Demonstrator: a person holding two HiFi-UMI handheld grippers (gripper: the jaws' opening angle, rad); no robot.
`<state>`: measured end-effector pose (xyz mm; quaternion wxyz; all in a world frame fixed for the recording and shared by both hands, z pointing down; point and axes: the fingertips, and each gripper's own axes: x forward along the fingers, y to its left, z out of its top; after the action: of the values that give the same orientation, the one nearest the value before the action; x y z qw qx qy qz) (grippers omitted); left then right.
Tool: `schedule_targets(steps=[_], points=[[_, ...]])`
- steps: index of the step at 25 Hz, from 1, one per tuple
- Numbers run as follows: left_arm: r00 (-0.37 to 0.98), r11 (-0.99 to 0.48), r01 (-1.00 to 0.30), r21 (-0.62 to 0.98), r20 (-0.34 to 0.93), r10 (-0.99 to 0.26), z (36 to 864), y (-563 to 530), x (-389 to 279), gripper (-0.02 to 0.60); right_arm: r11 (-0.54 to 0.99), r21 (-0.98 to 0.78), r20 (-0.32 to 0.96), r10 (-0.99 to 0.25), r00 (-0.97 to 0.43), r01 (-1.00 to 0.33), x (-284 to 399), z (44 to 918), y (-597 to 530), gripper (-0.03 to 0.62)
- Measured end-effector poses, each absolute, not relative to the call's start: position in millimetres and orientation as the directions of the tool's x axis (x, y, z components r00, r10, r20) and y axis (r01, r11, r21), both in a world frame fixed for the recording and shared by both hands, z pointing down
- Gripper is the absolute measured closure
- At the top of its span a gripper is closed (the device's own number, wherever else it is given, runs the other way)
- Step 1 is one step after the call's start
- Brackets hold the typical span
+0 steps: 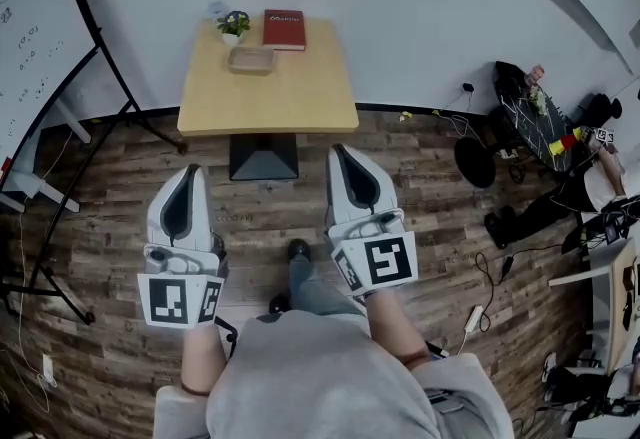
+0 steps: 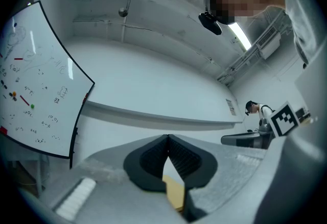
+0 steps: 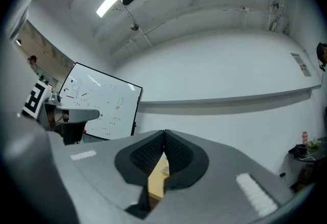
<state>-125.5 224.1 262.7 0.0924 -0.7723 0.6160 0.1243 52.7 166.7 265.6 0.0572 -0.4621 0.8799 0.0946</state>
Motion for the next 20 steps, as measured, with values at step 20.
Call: schedule_targets(steps=[20], points=[[0.170,-0.175,-0.985,-0.009,-0.293,-0.941,253.2,74.3,-130.5,0.578,0.588,0.098,-0.204,-0.778,-0.594,-0.803,47.3,258.8,7.6,0.594]])
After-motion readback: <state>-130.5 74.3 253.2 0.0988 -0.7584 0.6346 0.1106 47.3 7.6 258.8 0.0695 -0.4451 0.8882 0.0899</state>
